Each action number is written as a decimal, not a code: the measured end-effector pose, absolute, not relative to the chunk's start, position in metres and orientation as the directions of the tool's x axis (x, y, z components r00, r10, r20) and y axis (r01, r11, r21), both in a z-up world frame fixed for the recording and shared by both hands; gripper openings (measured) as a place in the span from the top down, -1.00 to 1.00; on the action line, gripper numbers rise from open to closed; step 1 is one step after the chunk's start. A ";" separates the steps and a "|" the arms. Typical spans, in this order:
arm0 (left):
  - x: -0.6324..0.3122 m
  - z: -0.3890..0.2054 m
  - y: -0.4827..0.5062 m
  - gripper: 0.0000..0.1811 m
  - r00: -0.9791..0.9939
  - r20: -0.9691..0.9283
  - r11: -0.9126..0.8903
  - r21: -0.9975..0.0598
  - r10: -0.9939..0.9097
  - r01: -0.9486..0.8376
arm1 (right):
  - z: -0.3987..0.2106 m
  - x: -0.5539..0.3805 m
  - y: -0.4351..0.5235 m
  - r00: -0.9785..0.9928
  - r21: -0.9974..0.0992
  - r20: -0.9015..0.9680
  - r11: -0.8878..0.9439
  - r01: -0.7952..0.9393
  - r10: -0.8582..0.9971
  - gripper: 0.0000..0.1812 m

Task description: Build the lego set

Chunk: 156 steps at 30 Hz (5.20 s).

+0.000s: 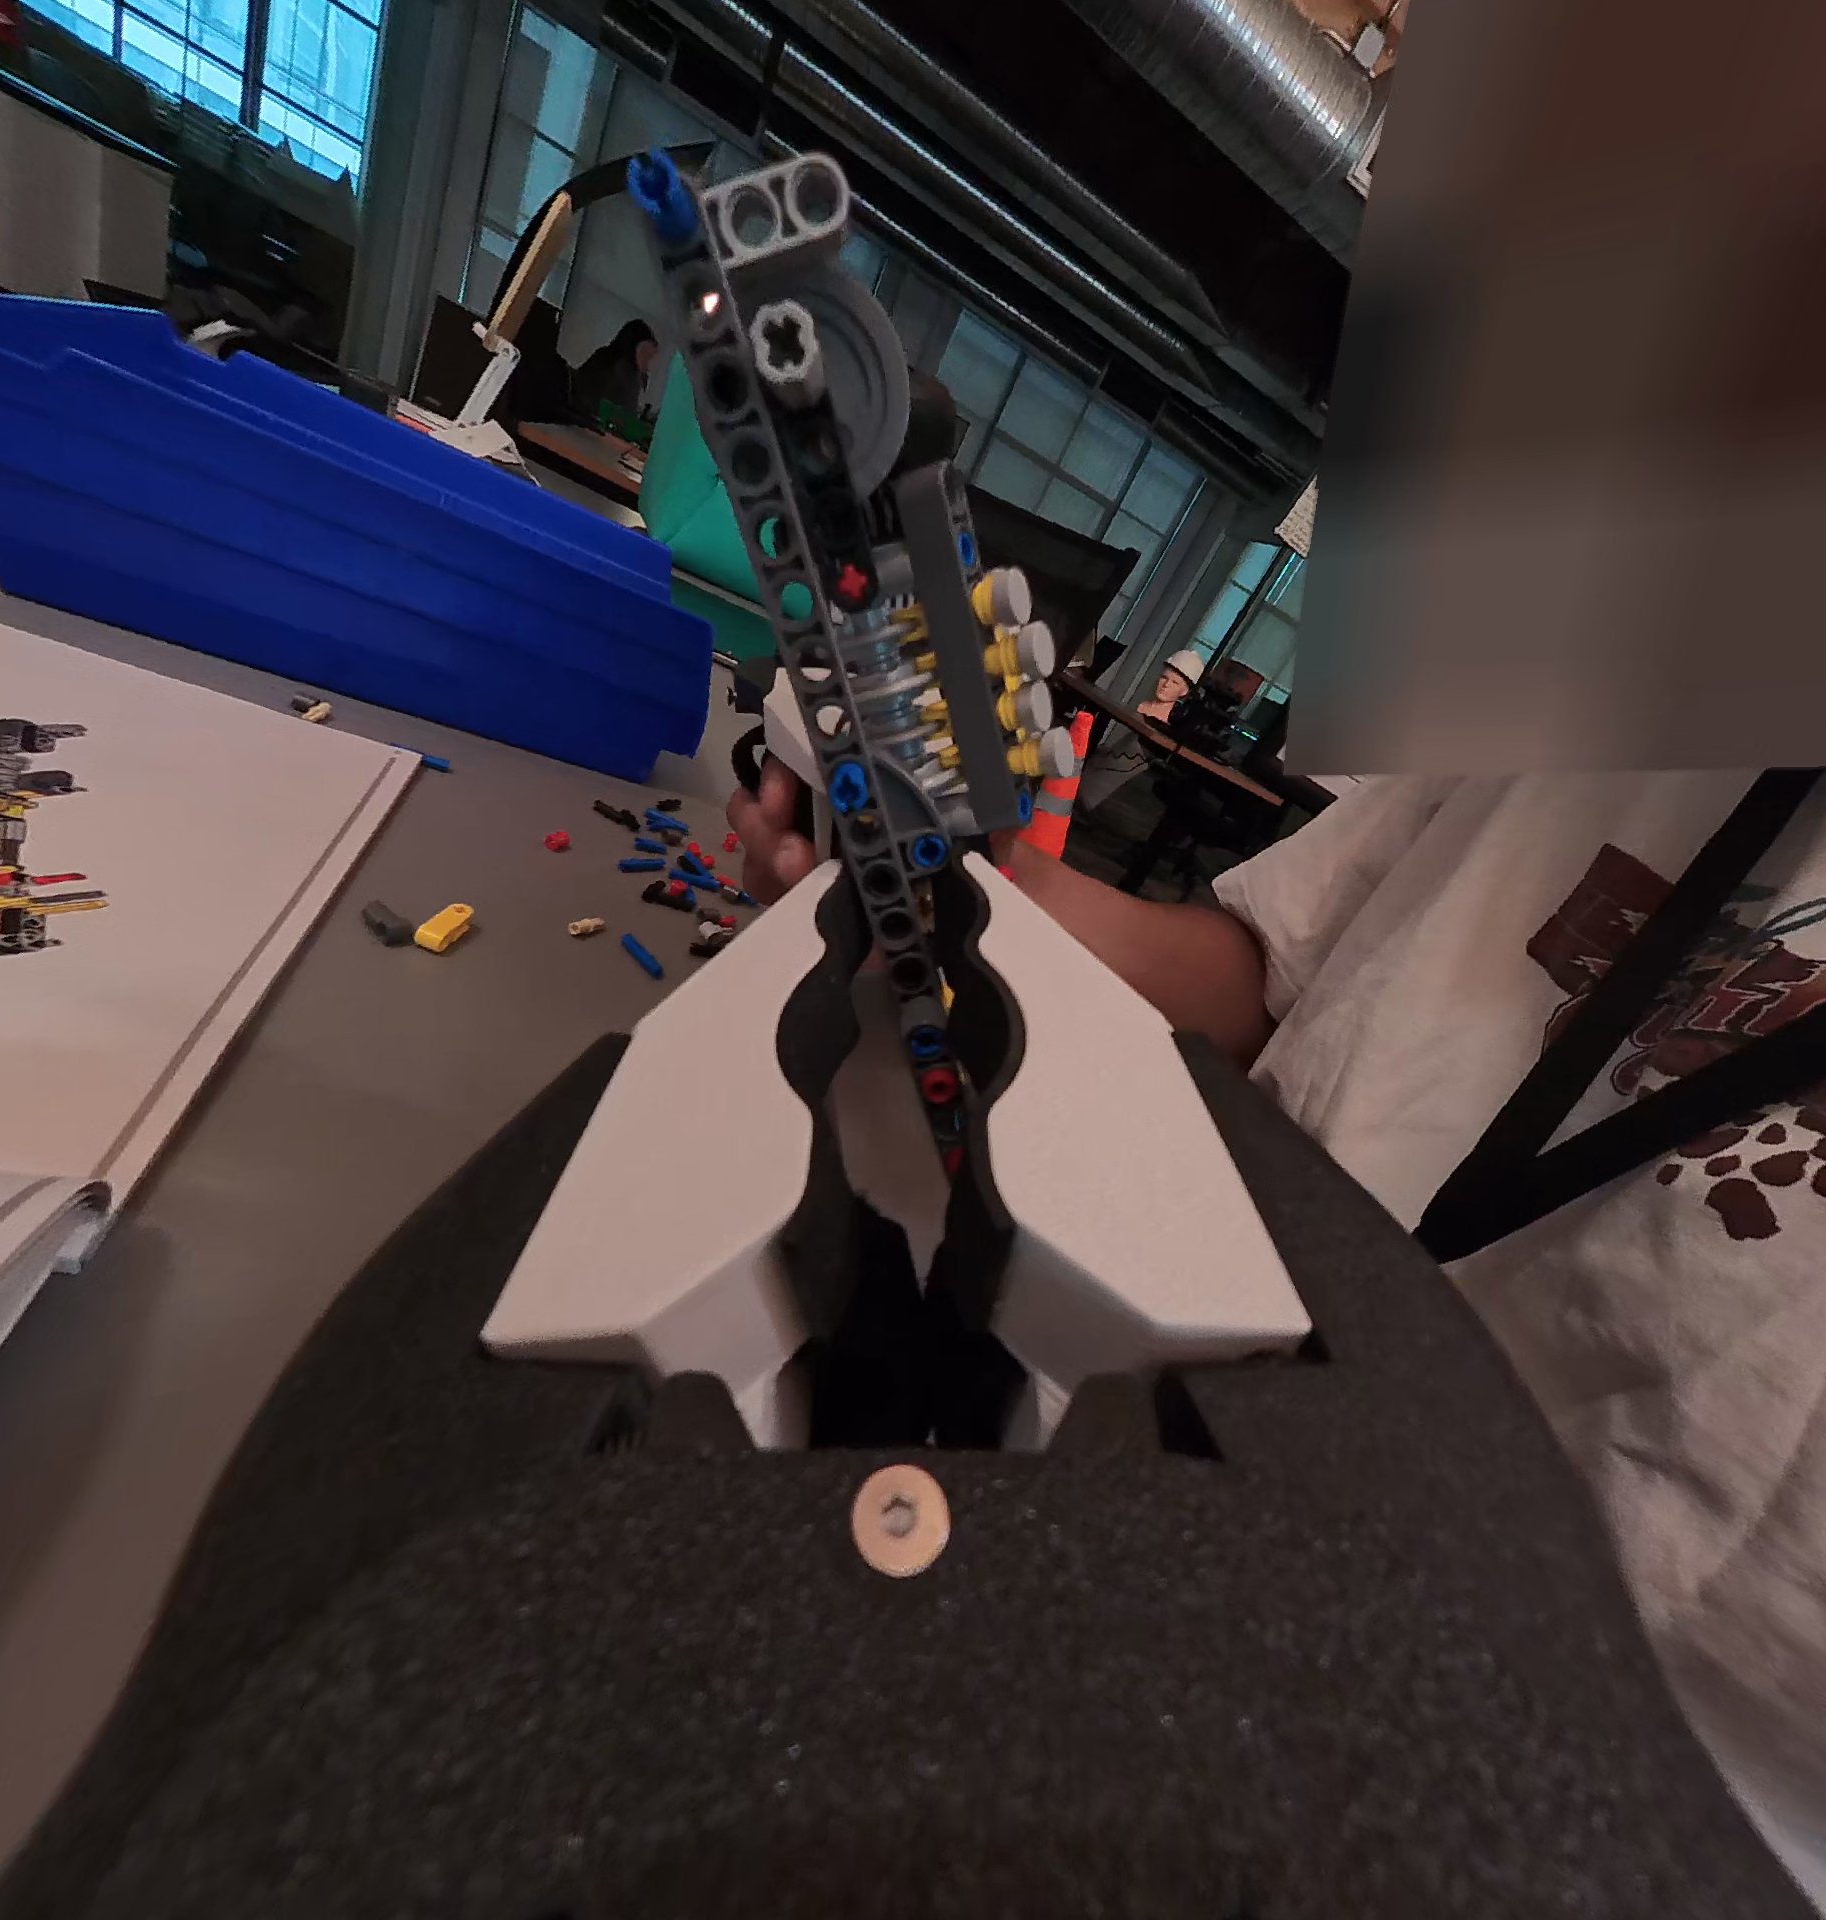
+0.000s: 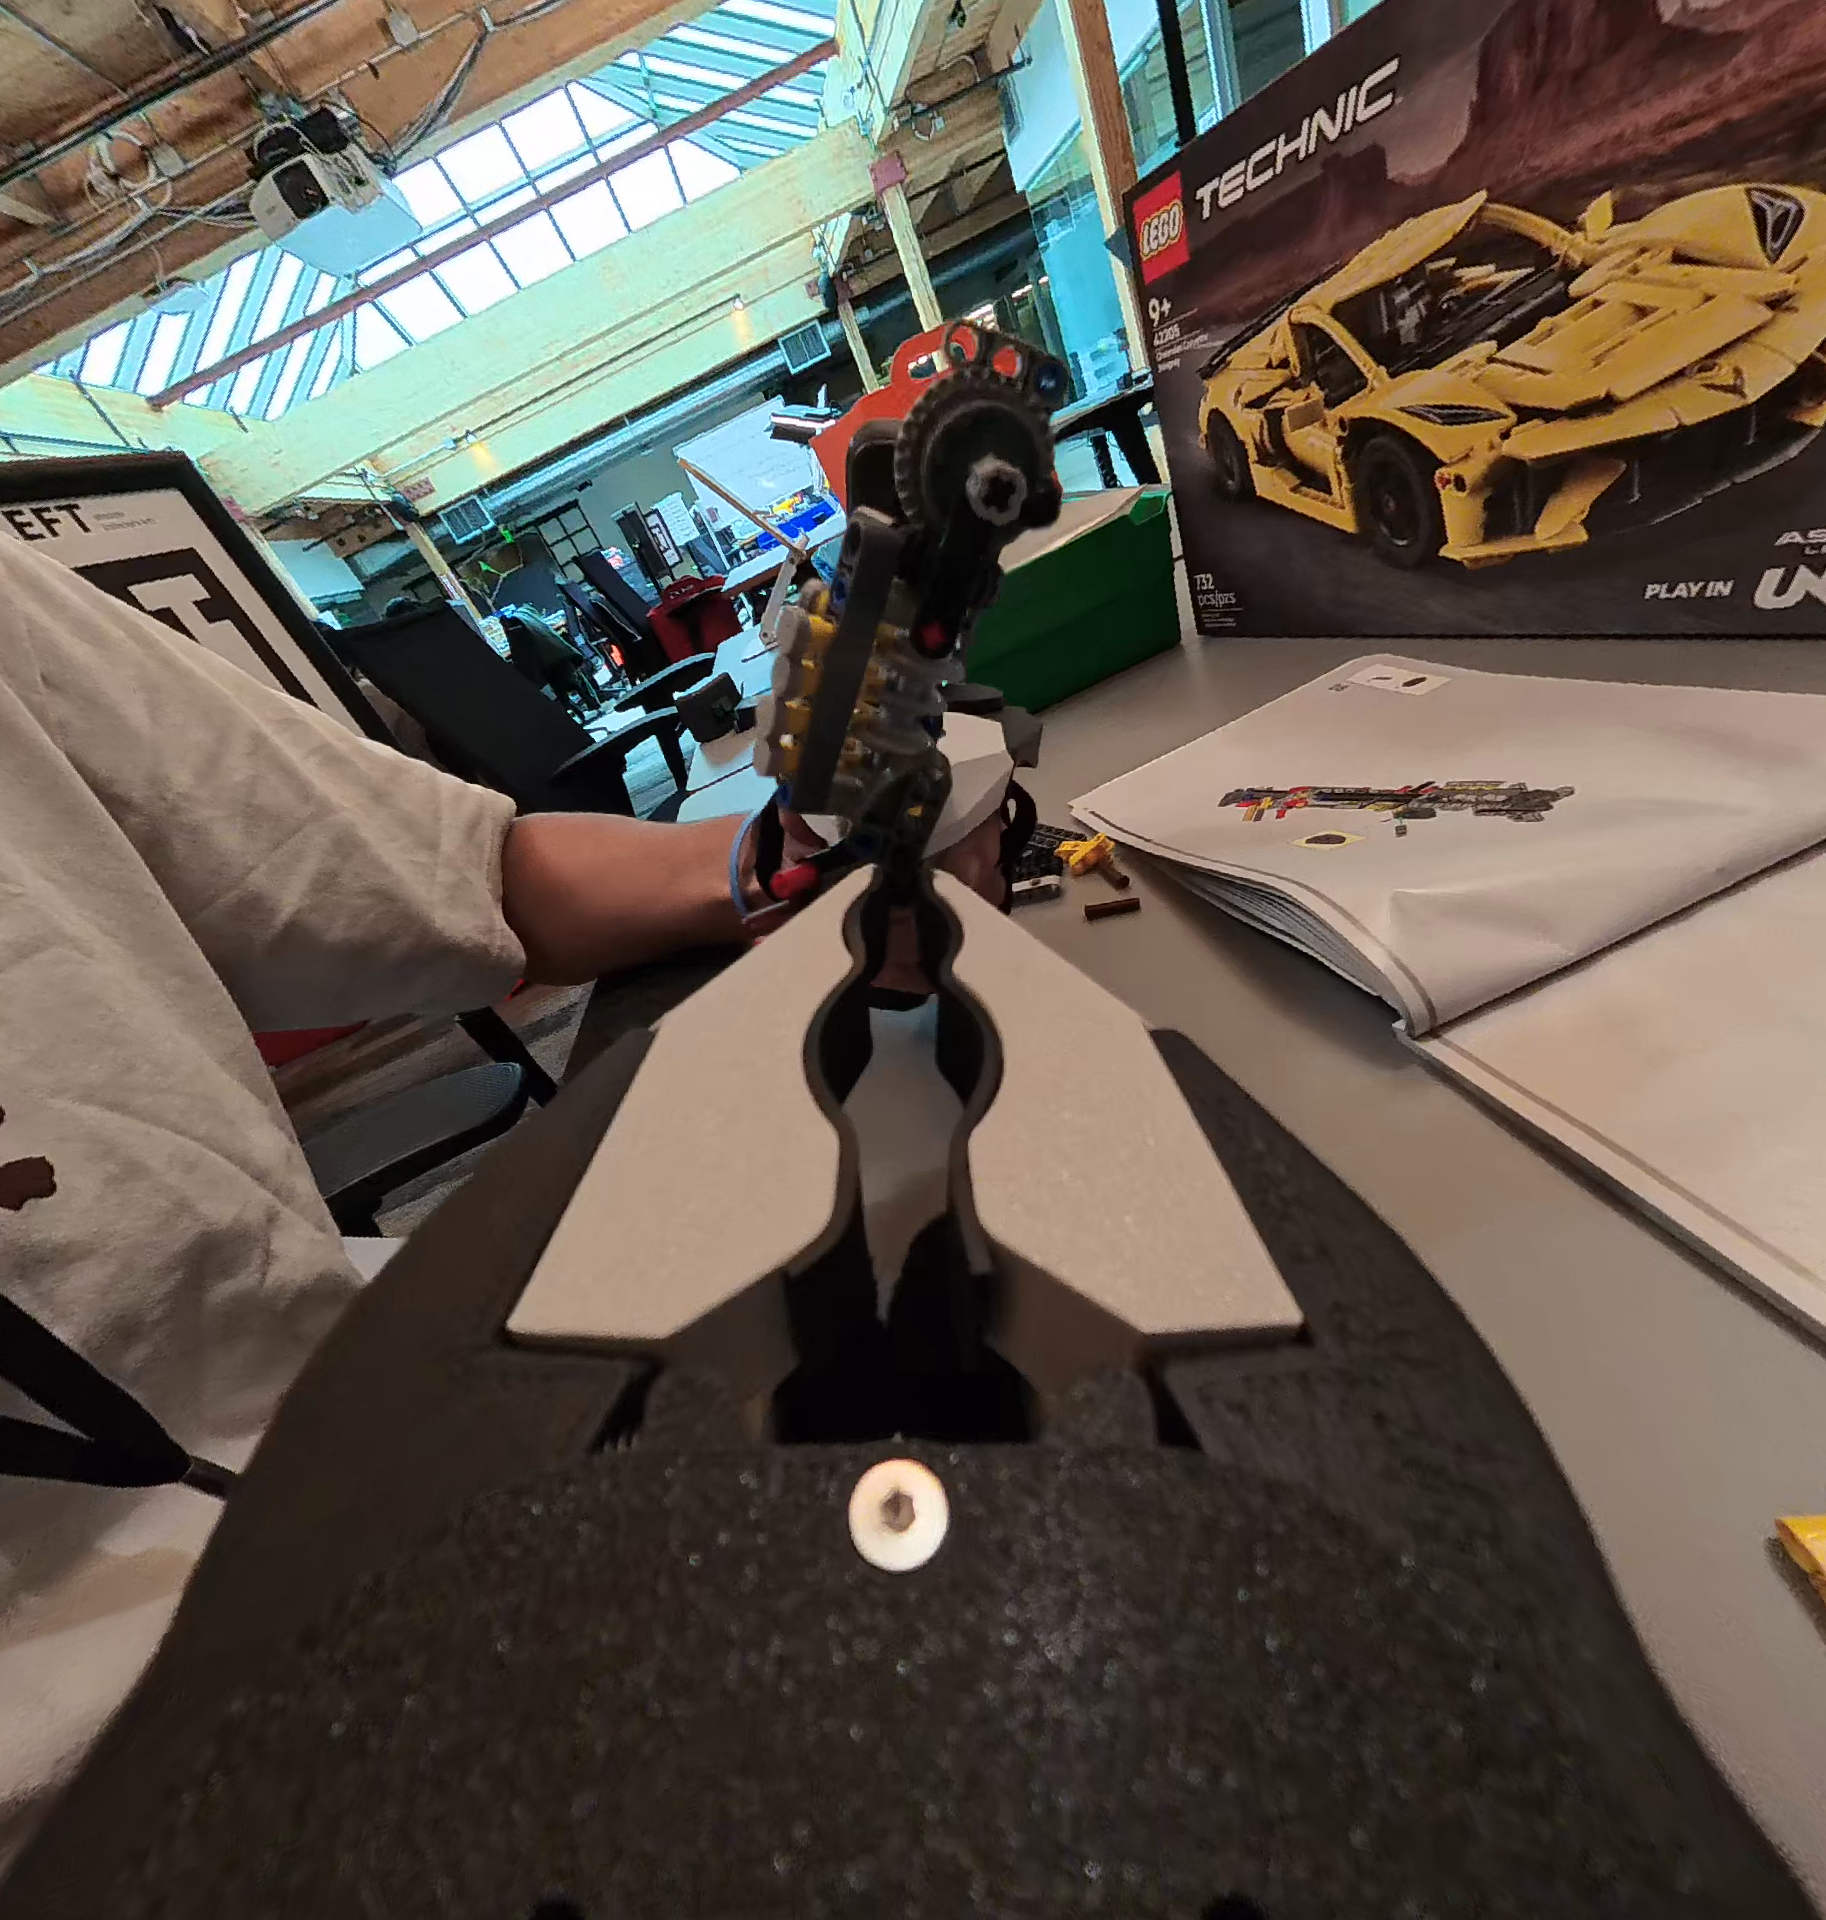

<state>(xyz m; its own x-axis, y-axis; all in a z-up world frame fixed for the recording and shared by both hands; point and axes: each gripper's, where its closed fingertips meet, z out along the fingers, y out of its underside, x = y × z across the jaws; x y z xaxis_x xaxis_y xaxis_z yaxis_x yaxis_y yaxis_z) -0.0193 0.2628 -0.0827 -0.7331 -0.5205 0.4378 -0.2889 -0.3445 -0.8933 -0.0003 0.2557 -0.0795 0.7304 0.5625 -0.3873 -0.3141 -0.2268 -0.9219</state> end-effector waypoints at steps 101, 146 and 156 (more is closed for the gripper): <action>-0.057 -0.065 0.253 0.94 -0.860 0.495 -0.366 -0.828 -0.123 -0.425 | -0.034 -0.059 0.261 -0.192 -0.693 -0.547 -0.569 -0.442 0.815 0.29; 0.007 -0.069 0.298 0.23 -0.443 0.390 -0.345 -0.921 -0.808 -0.182 | -0.062 -0.012 0.330 0.682 -0.928 -0.346 -0.130 -0.348 0.644 0.44; 0.007 -0.073 0.299 0.32 -0.426 0.277 -0.236 -0.960 -0.861 -0.148 | -0.058 -0.010 0.330 0.609 -0.875 -0.451 -0.188 -0.446 0.652 0.44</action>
